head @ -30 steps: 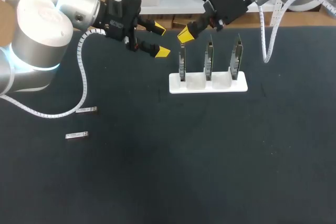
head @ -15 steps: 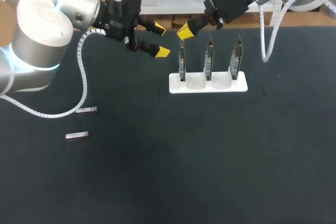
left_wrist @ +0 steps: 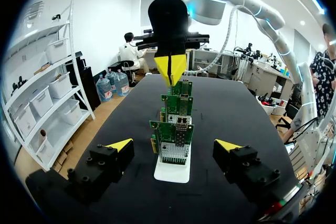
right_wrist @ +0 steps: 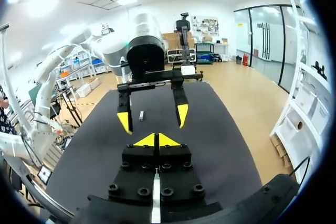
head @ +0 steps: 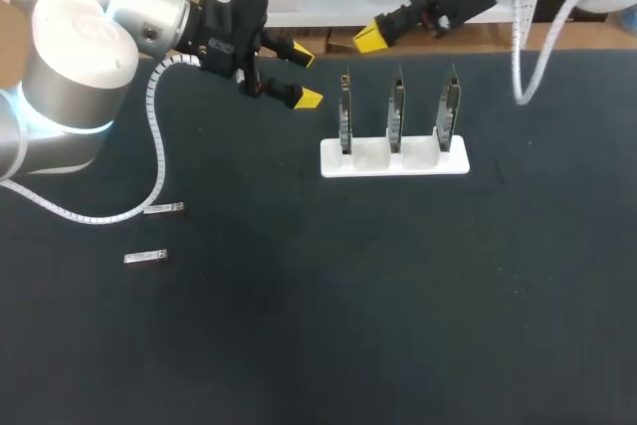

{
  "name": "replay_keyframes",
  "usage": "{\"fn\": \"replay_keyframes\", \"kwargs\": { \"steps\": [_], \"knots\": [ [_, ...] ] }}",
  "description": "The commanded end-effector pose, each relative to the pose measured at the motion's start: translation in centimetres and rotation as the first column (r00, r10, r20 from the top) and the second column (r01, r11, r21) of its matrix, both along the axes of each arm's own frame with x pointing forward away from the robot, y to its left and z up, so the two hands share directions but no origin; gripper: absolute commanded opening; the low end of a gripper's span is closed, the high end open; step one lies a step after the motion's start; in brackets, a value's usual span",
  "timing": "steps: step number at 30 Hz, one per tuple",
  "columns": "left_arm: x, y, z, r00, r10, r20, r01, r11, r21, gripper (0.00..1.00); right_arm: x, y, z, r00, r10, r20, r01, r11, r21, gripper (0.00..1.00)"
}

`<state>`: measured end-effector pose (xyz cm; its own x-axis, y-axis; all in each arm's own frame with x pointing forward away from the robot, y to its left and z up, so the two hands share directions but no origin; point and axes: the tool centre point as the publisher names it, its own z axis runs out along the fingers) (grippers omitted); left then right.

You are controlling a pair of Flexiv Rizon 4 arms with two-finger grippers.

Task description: Pick up the optical module with the left hand, and insert it into the network port with the right hand.

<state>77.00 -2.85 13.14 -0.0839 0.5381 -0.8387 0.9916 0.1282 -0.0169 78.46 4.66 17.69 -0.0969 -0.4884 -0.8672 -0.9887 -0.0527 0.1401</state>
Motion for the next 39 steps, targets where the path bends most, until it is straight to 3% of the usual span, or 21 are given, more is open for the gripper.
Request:
{"fn": "replay_keyframes", "kwargs": {
  "steps": [1, 12, 24, 39],
  "knots": [
    [0.2, -0.1, 0.0, 1.000, -0.002, -0.002, 0.002, 1.000, 0.002, 1.00, -1.1, -1.8, 0.4, 1.000, -0.007, 0.009, 0.007, 1.000, -0.013, 0.00],
    [0.2, -0.1, 0.0, 1.000, -0.002, -0.002, 0.002, 1.000, 0.002, 1.00, -2.5, -4.5, 0.2, 0.999, 0.032, -0.002, -0.032, 0.999, -0.043, 0.00],
    [0.2, -0.1, 0.0, 1.000, -0.002, -0.002, 0.002, 1.000, 0.002, 1.00, -2.2, -7.6, -0.7, 1.000, 0.028, -0.012, -0.029, 0.998, -0.055, 0.00],
    [0.2, -0.1, 0.0, 1.000, -0.002, -0.002, 0.002, 1.000, 0.002, 1.00, -2.6, -8.0, -1.5, 0.999, 0.050, -0.007, -0.051, 0.992, -0.112, 0.00]
  ]
}}
